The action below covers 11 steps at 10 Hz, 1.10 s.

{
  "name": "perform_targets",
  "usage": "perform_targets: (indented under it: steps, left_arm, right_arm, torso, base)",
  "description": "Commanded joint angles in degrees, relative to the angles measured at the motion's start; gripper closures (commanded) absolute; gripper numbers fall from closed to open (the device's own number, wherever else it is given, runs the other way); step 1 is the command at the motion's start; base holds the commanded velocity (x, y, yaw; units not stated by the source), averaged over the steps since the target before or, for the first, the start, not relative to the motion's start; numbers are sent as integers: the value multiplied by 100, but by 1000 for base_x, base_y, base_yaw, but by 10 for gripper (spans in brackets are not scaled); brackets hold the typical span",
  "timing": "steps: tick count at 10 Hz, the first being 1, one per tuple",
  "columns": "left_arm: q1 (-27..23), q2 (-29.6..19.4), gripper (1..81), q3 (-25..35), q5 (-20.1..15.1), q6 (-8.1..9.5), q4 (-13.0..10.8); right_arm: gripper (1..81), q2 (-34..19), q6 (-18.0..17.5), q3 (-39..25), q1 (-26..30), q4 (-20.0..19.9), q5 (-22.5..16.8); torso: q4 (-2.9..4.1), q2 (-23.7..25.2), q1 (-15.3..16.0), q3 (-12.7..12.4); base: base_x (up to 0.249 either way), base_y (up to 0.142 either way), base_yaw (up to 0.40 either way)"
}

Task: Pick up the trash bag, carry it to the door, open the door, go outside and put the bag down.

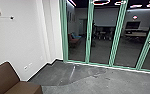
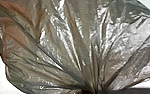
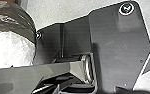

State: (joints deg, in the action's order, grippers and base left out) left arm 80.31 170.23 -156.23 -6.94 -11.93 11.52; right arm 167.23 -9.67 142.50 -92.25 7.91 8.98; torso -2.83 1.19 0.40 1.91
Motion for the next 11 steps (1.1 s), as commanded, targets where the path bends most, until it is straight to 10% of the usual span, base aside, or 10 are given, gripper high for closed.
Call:
perform_targets:
  steps: [1, 11]
  left_arm:
    - [-362, -41, 811, -21, -317, -28, -45]
    - [-362, -6, 811, -30, -317, -19, -53]
  right_arm:
    - [10, -20, 9, -39, 236, 79, -239]
    - [10, 331, 9, 453, 237, 114, -248]
  torso:
    - [0, 0, 0, 0]
    - [0, 0, 0, 0]
  base:
    - [0, 0, -289]
    - [0, 0, -291]
